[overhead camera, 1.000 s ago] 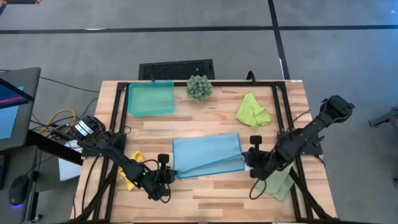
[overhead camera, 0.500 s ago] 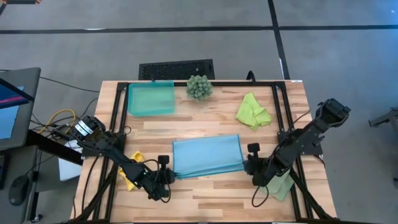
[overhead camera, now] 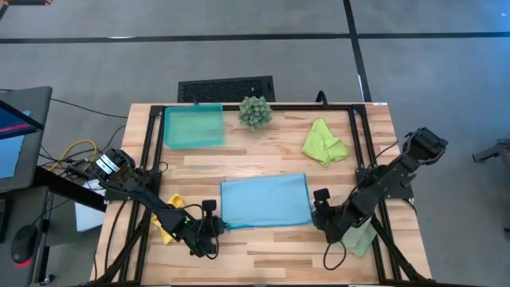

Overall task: Fold microfiber towels
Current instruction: Fold the blue microfiber cloth

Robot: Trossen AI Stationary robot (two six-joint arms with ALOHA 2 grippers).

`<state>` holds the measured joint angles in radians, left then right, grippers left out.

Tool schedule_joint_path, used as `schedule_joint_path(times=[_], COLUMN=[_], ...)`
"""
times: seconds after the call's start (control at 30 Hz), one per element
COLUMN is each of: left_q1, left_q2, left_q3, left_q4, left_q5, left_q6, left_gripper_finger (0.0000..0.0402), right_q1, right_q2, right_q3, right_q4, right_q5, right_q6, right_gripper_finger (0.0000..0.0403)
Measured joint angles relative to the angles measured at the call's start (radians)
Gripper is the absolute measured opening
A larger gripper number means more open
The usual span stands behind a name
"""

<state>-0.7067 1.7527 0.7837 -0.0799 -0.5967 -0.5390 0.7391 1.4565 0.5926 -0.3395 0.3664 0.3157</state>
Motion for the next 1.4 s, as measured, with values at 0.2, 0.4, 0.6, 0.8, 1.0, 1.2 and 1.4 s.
schedule_joint_path(times=[0.2,0.4,0.6,0.8,1.0,1.2,1.4], left_q1=[0.0,0.0,0.0,0.0,0.0,0.0,0.001], left_q2=[0.0,-0.001,-0.001,-0.001,-0.001,-0.001,-0.001], left_q3=[0.034,0.053,0.053,0.053,0.053,0.053,0.053], left_q4=[0.008,-0.019,-0.044,-0.043,-0.038,-0.035,-0.033], left_q5=[0.013,0.017,0.017,0.016,0.016,0.016,0.063], left_q6=[0.0,0.017,0.014,0.018,0.019,0.015,0.005], left_gripper_finger=[0.008,0.0115,0.0107,0.0081,0.0034,0.0004,0.0007], right_q1=[-0.001,0.008,0.027,0.026,0.027,0.028,0.011], right_q2=[-0.068,-0.06,0.04,0.084,0.045,-0.015,-0.032], right_q3=[0.0,0.0,-0.001,0.0,0.0,0.0,0.0], right_q4=[0.002,0.022,0.065,0.068,0.064,0.057,0.05], right_q5=[-0.026,-0.029,-0.013,0.088,0.08,0.079,0.077], right_q6=[-0.029,-0.089,-0.163,-0.159,-0.159,-0.157,-0.14], right_gripper_finger=[0.0177,0.0171,0.0135,0.0075,0.0011,0.0032,0.0054])
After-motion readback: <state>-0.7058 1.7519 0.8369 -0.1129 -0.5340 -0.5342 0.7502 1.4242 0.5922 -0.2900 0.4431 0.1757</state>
